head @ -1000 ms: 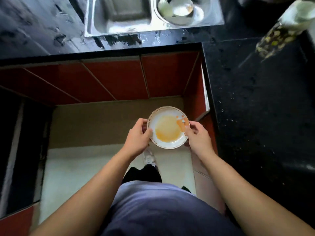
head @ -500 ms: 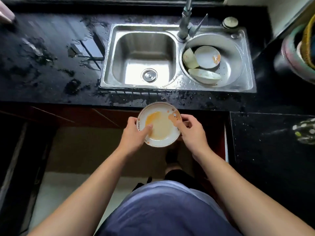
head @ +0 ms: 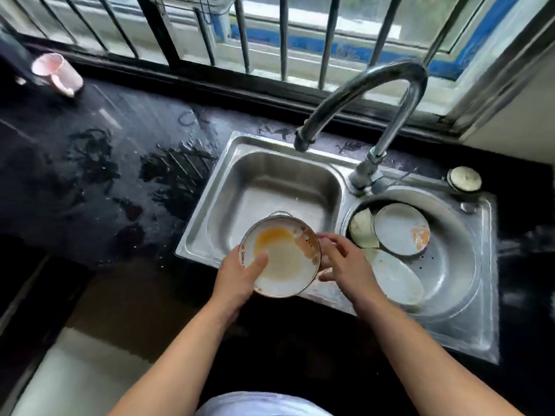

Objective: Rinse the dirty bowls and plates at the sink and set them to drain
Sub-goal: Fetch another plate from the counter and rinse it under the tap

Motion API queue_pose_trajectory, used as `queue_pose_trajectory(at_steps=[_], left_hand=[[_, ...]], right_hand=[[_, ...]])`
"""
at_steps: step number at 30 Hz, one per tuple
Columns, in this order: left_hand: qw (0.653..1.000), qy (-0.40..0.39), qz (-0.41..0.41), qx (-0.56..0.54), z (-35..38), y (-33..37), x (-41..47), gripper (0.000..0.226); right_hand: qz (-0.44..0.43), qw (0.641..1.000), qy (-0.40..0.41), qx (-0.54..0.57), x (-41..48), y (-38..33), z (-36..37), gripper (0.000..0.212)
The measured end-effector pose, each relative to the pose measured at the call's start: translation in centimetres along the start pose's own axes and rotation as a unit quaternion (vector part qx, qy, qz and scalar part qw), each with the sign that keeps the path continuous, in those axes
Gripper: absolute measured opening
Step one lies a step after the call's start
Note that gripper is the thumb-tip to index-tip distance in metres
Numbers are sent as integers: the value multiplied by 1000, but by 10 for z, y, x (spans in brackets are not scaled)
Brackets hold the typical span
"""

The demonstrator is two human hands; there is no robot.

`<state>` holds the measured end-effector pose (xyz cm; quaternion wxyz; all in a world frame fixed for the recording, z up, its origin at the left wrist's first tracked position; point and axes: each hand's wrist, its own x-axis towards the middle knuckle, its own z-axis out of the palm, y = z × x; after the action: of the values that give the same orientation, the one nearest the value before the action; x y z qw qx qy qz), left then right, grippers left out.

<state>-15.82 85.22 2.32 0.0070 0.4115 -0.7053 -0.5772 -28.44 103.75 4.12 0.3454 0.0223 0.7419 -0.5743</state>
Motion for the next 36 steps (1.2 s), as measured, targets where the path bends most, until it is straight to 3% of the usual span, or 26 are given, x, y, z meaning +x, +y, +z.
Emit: queue_pose_trajectory(at_steps=[2, 6, 9, 16, 25, 28, 31, 34, 36], left_hand=[[1000, 9, -6, 13, 8, 5, 26, 21], [997, 7, -29, 73, 20, 16, 74, 70], [997, 6, -41, 70, 27, 22, 102, 80], [996, 8, -53, 71, 34, 26, 127, 84], [996, -7, -62, 61, 29, 29, 132, 85], [996, -11, -64, 55, 26, 33, 135, 79], [997, -31, -56, 51, 26, 38, 142, 54], [997, -43, -56, 23, 29, 45, 144, 31], [996, -57, -64, 0, 31, 50, 146, 32]], right_hand=[[19, 998, 61, 21, 37, -11, -22, 15], [52, 955, 269, 113, 108, -55, -82, 30], [79, 941, 318, 85, 152, -83, -115, 50], [136, 959, 246, 34, 176, -76, -131, 21], [146, 945, 276, 103, 165, -59, -123, 45], [146, 946, 283, 57, 143, -61, -101, 36], [-5, 943, 282, -178, 110, -55, -45, 21], [-196, 919, 117, -322, 88, -58, 19, 24], [-229, 890, 39, -392, 99, -60, 47, 23]])
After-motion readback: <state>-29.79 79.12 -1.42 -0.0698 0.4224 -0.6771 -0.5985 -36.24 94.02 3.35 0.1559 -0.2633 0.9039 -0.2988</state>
